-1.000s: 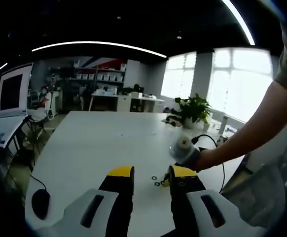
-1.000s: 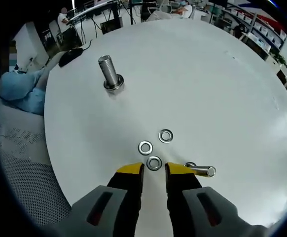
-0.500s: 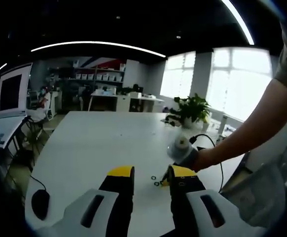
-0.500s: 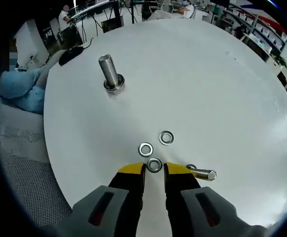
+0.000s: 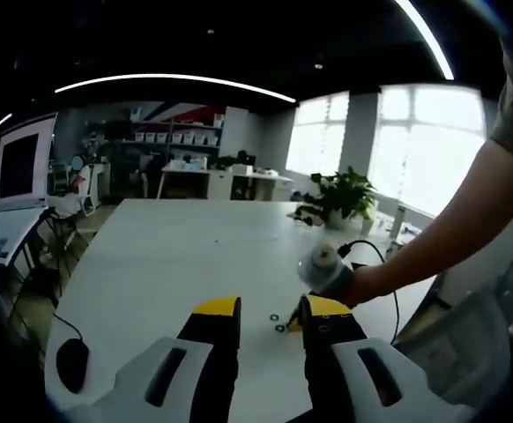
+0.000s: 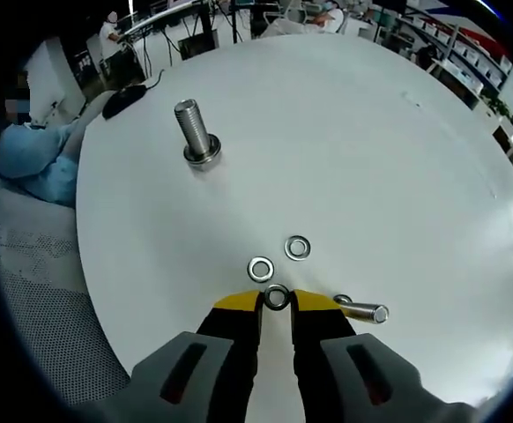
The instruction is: Place the washer onto the threaded stud by aligning its center hole with the stud, sliding it down to the base, and recovering from edge contact or off-axis alignment until the washer reaches the visible bottom stop.
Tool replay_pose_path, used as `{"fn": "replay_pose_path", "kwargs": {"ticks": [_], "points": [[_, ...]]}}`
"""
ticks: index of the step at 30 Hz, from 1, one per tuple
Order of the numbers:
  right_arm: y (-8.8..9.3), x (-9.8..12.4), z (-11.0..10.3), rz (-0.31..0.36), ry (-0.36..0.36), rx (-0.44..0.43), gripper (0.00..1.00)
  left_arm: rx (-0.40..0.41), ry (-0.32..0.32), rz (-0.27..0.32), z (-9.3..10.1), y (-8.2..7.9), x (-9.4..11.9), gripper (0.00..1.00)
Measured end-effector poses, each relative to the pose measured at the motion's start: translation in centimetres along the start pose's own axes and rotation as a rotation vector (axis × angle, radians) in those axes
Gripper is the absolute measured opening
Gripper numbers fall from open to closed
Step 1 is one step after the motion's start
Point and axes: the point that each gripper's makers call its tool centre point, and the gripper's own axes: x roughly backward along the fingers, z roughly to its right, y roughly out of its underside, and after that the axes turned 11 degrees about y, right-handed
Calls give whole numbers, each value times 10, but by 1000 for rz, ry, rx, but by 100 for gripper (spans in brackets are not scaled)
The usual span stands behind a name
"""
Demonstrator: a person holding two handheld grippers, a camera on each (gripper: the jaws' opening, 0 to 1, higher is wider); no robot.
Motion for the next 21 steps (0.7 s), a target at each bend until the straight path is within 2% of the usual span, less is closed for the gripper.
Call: {"fn": "replay_pose_path", "kwargs": {"ticks": [11, 21], "points": [[0, 1, 0, 19, 4, -21, 15, 4, 9, -4, 1, 1, -1, 26], [0, 1, -1, 29, 15, 5, 15, 5, 13, -8, 2, 2, -1, 26]]}}
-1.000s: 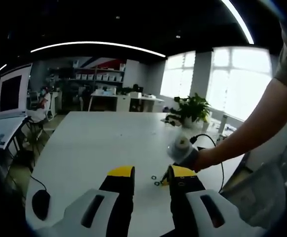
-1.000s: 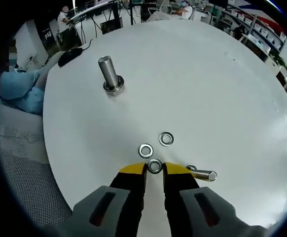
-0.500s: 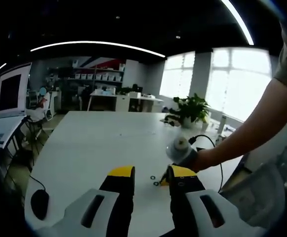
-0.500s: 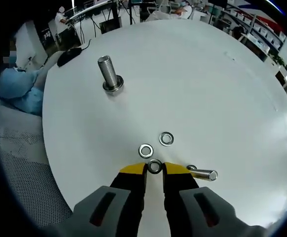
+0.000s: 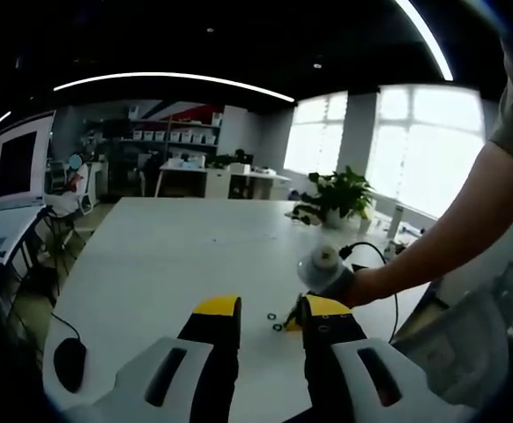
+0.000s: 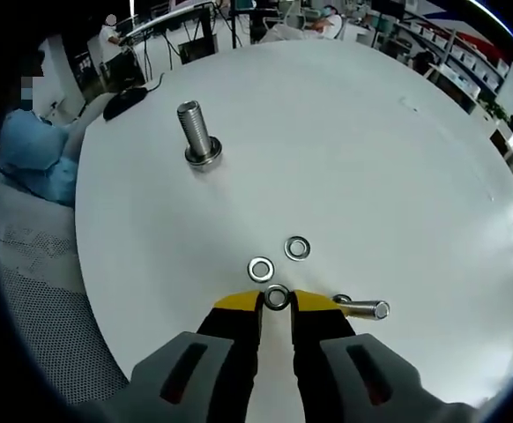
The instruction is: Place the washer onto the threaded stud by aligning its center hole with the stud, sliding it down to the base, and recovering from edge contact or off-axis alignment until the washer reaches the visible bottom stop.
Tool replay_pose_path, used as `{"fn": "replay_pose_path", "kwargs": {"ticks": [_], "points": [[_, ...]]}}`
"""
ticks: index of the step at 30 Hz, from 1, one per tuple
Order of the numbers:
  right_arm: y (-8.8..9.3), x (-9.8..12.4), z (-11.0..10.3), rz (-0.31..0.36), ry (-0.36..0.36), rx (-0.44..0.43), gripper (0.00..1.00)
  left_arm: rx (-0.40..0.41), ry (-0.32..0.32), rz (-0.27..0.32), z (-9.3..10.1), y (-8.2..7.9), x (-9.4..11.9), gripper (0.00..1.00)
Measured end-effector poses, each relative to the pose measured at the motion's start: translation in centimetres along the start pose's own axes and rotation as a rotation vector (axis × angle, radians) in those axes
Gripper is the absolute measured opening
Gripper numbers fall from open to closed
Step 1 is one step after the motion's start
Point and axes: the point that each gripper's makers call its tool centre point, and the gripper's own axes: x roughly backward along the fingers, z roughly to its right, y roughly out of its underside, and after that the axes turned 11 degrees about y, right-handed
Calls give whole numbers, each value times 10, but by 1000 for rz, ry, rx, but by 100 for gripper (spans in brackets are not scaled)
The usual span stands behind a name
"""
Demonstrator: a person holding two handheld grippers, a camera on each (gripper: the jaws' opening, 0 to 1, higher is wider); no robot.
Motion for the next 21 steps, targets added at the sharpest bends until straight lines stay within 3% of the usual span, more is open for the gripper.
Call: {"fn": "replay_pose_path", "kwargs": {"ticks": [21], "points": [[11, 14, 12, -5, 28, -4, 14, 0, 7, -5, 1, 1, -2, 26]]}}
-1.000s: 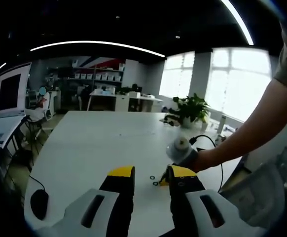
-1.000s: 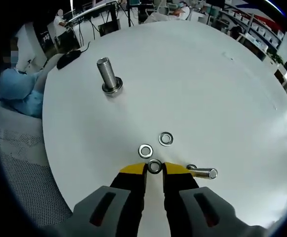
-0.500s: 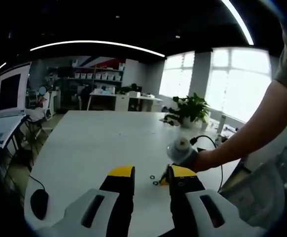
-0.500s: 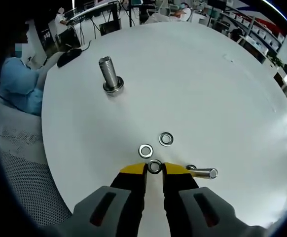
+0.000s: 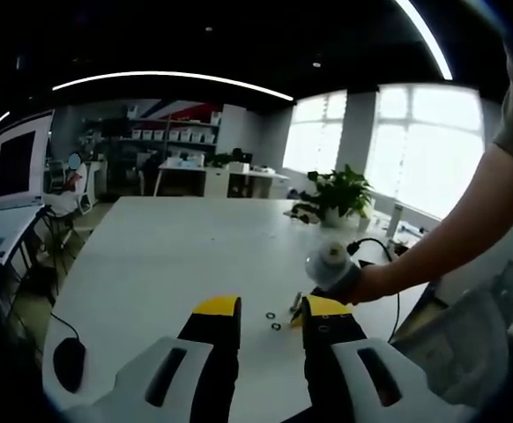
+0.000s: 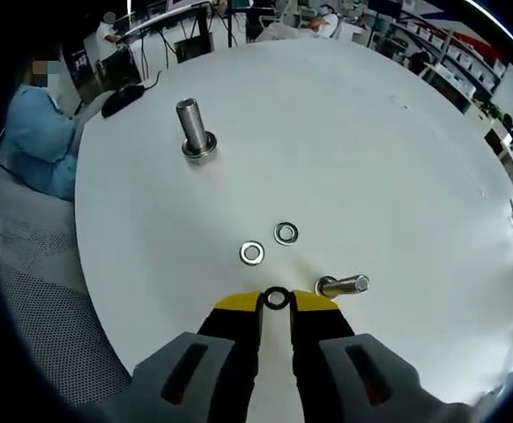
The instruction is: Place the washer onto the threaded stud by aligning its center hole with the stud, sliding it down to the base, and recovering from edge contact or off-axis alignment until the washer reaches the visible bottom stop.
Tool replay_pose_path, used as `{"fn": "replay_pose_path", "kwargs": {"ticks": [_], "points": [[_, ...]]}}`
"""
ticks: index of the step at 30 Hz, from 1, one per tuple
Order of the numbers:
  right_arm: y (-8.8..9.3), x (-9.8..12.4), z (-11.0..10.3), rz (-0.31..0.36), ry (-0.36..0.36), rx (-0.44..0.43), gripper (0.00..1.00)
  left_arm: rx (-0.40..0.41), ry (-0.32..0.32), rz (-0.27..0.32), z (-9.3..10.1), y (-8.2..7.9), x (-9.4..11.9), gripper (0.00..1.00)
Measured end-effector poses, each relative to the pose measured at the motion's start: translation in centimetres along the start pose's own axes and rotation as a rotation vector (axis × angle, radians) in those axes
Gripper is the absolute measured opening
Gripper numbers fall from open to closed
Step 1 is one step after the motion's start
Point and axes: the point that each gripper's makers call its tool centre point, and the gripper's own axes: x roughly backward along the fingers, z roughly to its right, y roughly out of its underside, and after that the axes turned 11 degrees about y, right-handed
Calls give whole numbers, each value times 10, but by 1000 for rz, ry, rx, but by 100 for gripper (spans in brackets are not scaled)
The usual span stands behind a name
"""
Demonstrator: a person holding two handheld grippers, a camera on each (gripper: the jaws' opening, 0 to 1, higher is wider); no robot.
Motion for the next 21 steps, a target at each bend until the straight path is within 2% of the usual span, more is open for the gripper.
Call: {"fn": "replay_pose_path", "kwargs": {"ticks": [12, 21], "points": [[9, 23, 31, 5, 57, -47, 14, 0, 11, -2, 2, 0, -1, 25], [1, 36, 42, 36, 92, -59, 14, -19, 16, -5, 5, 0, -1, 25]]}}
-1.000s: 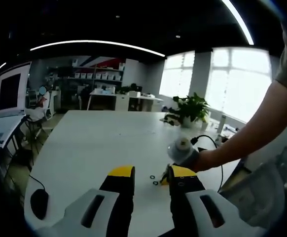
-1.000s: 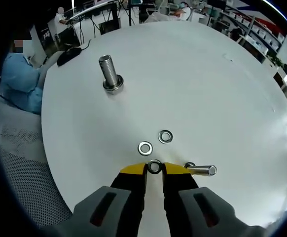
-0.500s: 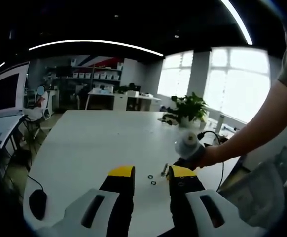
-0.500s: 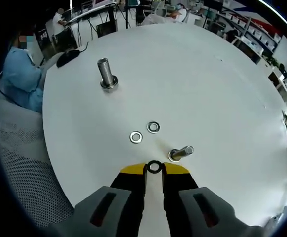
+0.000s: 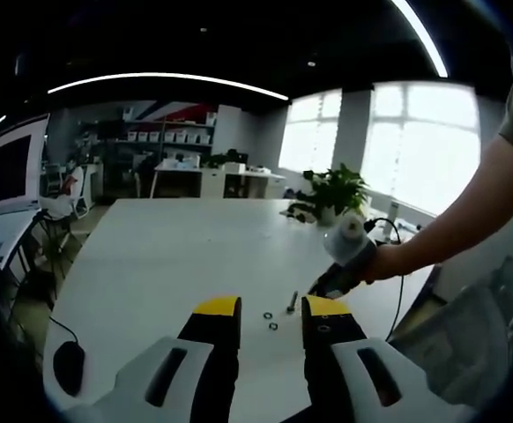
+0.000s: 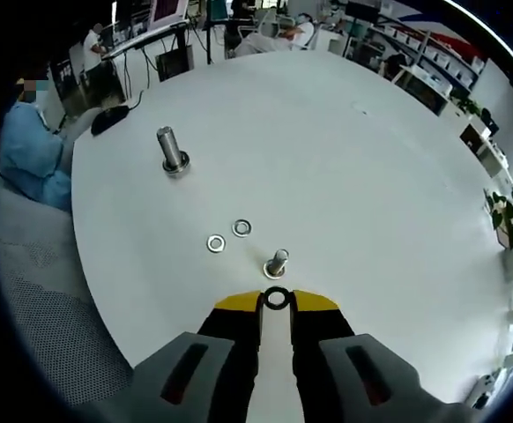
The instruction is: Place the washer onto the threaded stud by aligning its center hole with the stud, sliding it down to the base, and recovering from edge contact or off-axis alignment until the washer reaches the visible bottom stop.
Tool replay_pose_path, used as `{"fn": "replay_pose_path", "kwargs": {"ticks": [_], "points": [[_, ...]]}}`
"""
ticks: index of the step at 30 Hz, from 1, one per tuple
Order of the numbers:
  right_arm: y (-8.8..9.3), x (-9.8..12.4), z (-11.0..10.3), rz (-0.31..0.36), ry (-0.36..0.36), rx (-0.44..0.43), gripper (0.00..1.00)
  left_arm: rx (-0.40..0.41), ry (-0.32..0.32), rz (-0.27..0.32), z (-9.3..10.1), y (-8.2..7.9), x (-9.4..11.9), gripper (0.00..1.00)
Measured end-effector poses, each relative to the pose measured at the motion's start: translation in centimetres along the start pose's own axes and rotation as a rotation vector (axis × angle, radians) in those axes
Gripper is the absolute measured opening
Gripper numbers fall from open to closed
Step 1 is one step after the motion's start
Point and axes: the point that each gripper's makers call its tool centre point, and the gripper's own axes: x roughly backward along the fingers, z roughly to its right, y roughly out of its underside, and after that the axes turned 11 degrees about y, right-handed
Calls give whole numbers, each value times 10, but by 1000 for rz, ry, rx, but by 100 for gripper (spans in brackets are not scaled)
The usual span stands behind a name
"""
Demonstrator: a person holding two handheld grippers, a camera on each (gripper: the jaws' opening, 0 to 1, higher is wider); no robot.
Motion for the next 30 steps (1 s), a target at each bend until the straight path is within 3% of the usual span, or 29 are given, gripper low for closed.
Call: {"fn": "replay_pose_path", "kwargs": {"ticks": [23, 25, 26, 30], "points": [[-34, 11, 15, 89, 65, -1, 14, -8, -3, 14, -1, -3, 1, 25], [-37, 9, 14, 89, 60, 10, 14, 0, 6, 24, 0, -5, 1, 26], [-38, 8, 14, 87, 58, 15, 14, 23, 33, 73, 5, -14, 1, 27], [-43, 8, 13, 96, 58, 18, 14, 1, 9, 62, 2, -12, 3, 27]]}}
